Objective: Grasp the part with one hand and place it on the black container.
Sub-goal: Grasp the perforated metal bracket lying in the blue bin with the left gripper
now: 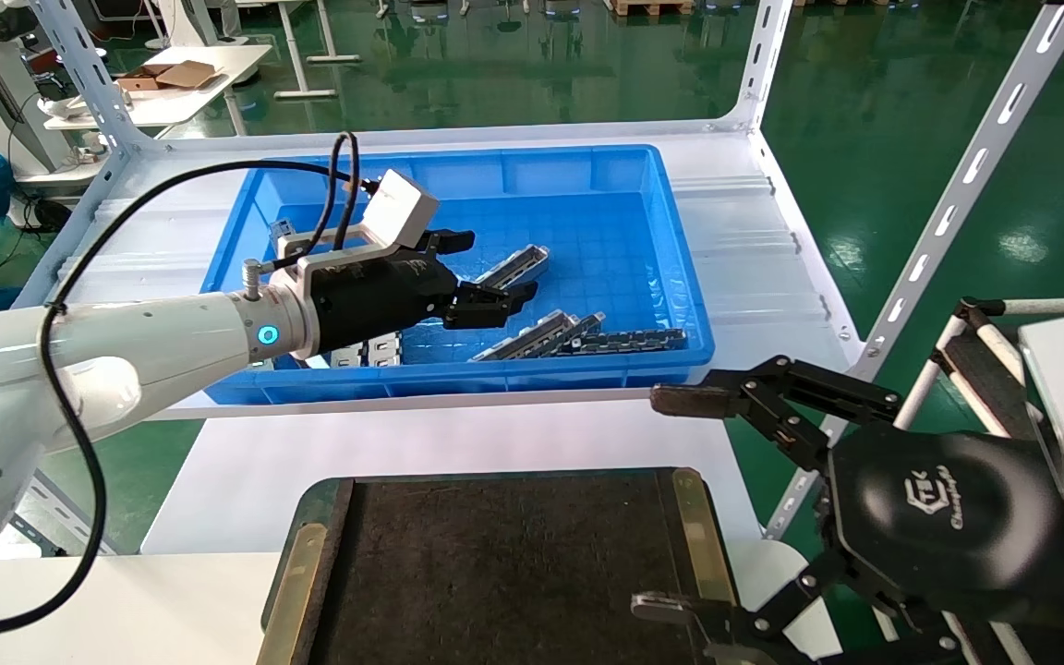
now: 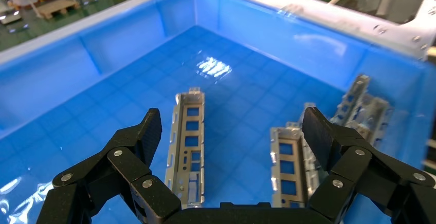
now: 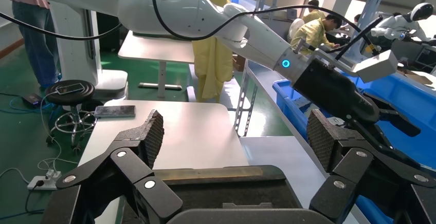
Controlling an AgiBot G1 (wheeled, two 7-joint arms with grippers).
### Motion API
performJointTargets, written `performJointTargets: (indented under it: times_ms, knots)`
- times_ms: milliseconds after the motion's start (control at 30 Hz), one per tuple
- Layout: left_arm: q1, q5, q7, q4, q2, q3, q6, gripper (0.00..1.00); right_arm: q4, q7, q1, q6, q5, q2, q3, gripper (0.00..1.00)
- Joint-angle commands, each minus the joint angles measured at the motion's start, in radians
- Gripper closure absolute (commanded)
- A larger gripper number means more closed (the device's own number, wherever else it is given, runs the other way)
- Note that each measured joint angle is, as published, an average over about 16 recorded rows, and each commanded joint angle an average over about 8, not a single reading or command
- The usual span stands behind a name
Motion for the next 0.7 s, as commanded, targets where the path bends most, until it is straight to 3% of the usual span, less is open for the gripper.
performJointTargets:
  times_ms: [33,333,400,433,633,700]
  knots:
    - [-0.015,0.004,0.018,0.044,0.022,0.001,-0.020,0.00,0.000,0.000,0.000,0.000,0.000,0.000,0.000,0.00]
    - [-0.039,0.003,0.040,0.135,0.073,0.003,-0.108,0.00,0.000,0.000,0.000,0.000,0.000,0.000,0.000,0.00]
    - [-0.037,0.002,0.038,0.139,0.077,0.004,-0.121,0.05,0.000,0.000,0.000,0.000,0.000,0.000,0.000,0.08]
    - [-0.036,0.001,0.036,0.140,0.078,0.006,-0.127,0.13,0.000,0.000,0.000,0.000,0.000,0.000,0.000,0.21]
    - [-0.020,-0.002,0.023,0.132,0.082,0.016,-0.157,0.88,0.000,0.000,0.000,0.000,0.000,0.000,-0.001,0.95]
    - [-0.015,-0.004,0.018,0.128,0.082,0.020,-0.166,1.00,0.000,0.000,0.000,0.000,0.000,0.000,-0.001,1.00]
